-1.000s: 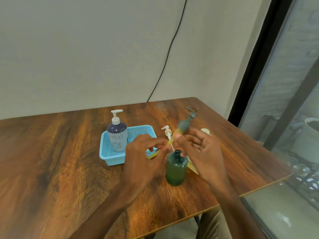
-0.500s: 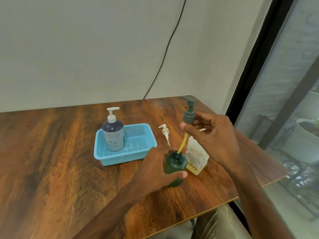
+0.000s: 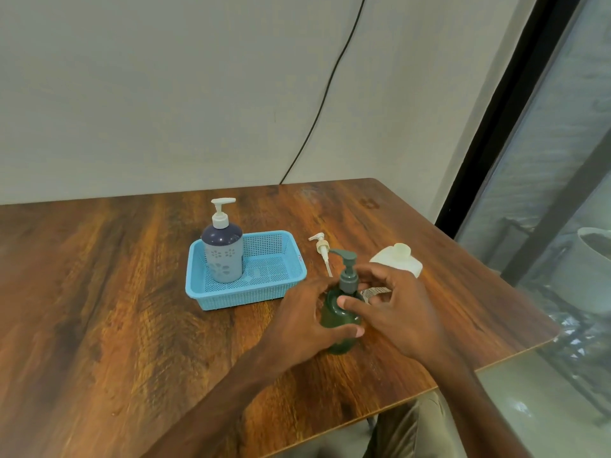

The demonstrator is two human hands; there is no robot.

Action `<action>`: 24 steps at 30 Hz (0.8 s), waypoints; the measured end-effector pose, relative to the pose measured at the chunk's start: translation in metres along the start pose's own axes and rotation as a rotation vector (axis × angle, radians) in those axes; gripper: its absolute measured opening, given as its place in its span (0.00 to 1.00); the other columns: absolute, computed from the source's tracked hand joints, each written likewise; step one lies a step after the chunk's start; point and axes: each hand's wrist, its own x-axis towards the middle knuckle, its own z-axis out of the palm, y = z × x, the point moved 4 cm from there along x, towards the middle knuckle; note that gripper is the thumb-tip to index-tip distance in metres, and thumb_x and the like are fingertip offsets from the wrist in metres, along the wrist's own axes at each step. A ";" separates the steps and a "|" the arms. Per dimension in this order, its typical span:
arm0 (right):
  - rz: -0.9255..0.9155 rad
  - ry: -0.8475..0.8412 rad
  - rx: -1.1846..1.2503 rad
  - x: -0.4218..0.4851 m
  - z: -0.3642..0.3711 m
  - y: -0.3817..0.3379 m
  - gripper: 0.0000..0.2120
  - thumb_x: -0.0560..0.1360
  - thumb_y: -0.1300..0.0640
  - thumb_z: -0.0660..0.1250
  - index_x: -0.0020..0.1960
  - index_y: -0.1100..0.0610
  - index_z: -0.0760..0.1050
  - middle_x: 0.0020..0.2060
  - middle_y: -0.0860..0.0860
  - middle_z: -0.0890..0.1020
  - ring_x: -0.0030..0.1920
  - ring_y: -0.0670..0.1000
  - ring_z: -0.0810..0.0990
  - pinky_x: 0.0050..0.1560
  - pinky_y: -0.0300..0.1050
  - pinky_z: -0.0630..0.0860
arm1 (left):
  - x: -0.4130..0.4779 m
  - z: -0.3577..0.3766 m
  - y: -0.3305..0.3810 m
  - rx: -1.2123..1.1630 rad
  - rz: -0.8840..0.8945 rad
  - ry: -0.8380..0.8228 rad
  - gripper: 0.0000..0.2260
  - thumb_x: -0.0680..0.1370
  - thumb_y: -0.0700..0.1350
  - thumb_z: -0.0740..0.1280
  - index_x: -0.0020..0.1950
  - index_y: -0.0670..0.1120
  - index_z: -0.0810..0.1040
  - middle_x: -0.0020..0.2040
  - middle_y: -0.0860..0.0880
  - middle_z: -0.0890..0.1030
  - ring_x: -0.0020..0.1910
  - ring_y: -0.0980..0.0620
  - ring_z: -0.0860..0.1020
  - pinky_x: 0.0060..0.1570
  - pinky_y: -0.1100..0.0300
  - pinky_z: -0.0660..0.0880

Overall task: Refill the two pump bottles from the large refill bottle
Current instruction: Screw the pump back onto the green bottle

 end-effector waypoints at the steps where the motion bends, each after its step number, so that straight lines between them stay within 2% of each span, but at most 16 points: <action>1: -0.009 -0.009 -0.004 -0.001 -0.001 0.000 0.22 0.69 0.48 0.79 0.62 0.44 0.79 0.53 0.35 0.81 0.54 0.35 0.78 0.49 0.32 0.74 | 0.000 0.000 0.000 0.002 -0.001 -0.003 0.37 0.65 0.69 0.77 0.71 0.60 0.73 0.64 0.61 0.80 0.62 0.59 0.78 0.61 0.52 0.80; 4: -0.064 -0.004 -0.004 0.000 -0.006 -0.005 0.24 0.69 0.46 0.78 0.64 0.42 0.78 0.56 0.37 0.81 0.57 0.36 0.78 0.52 0.34 0.75 | 0.001 -0.001 0.001 0.024 -0.012 -0.005 0.37 0.67 0.67 0.78 0.72 0.58 0.73 0.67 0.59 0.79 0.64 0.59 0.76 0.64 0.54 0.78; 10: -0.101 0.002 -0.047 0.007 -0.008 -0.015 0.12 0.75 0.51 0.74 0.58 0.44 0.82 0.46 0.36 0.83 0.51 0.35 0.79 0.43 0.31 0.74 | 0.001 -0.001 0.001 0.005 -0.007 0.000 0.39 0.66 0.67 0.79 0.74 0.59 0.71 0.68 0.60 0.78 0.65 0.60 0.76 0.64 0.57 0.78; 14: -0.077 0.068 -0.070 0.005 -0.007 -0.013 0.12 0.72 0.46 0.75 0.54 0.47 0.83 0.42 0.39 0.82 0.46 0.37 0.79 0.39 0.32 0.74 | 0.001 0.000 -0.003 -0.017 -0.007 0.005 0.38 0.65 0.69 0.78 0.72 0.60 0.72 0.65 0.61 0.79 0.64 0.60 0.77 0.63 0.53 0.79; 16: -0.070 0.122 -0.093 0.003 -0.003 -0.014 0.12 0.70 0.42 0.75 0.50 0.45 0.80 0.40 0.39 0.80 0.44 0.38 0.78 0.37 0.30 0.74 | 0.000 0.001 -0.003 -0.023 -0.007 -0.002 0.37 0.65 0.70 0.78 0.71 0.60 0.73 0.65 0.61 0.79 0.64 0.60 0.77 0.63 0.52 0.79; 18: -0.030 0.103 -0.091 0.000 0.002 -0.013 0.17 0.68 0.37 0.74 0.51 0.43 0.76 0.43 0.38 0.79 0.44 0.39 0.78 0.38 0.30 0.73 | -0.001 -0.002 0.001 0.003 0.001 -0.026 0.41 0.65 0.72 0.76 0.73 0.61 0.70 0.68 0.60 0.77 0.67 0.59 0.74 0.66 0.51 0.77; 20: 0.030 0.023 -0.010 -0.005 0.005 -0.004 0.25 0.65 0.32 0.71 0.57 0.41 0.73 0.50 0.36 0.78 0.50 0.38 0.77 0.45 0.31 0.73 | -0.003 -0.014 0.005 0.015 0.013 -0.056 0.44 0.66 0.72 0.75 0.78 0.61 0.65 0.74 0.60 0.73 0.71 0.59 0.71 0.70 0.51 0.74; 22: 0.041 -0.044 0.053 -0.011 0.005 0.007 0.34 0.63 0.29 0.70 0.64 0.43 0.73 0.58 0.37 0.78 0.57 0.39 0.76 0.53 0.37 0.76 | -0.004 -0.034 0.009 0.002 0.076 -0.059 0.38 0.71 0.67 0.75 0.77 0.61 0.67 0.73 0.63 0.73 0.71 0.62 0.72 0.69 0.55 0.74; 24: 0.036 -0.077 0.037 -0.016 0.008 0.018 0.35 0.64 0.30 0.72 0.67 0.43 0.72 0.61 0.36 0.77 0.60 0.40 0.76 0.57 0.40 0.77 | -0.004 -0.052 0.015 -0.019 0.143 -0.036 0.26 0.75 0.58 0.76 0.72 0.61 0.74 0.68 0.65 0.77 0.67 0.64 0.75 0.64 0.61 0.77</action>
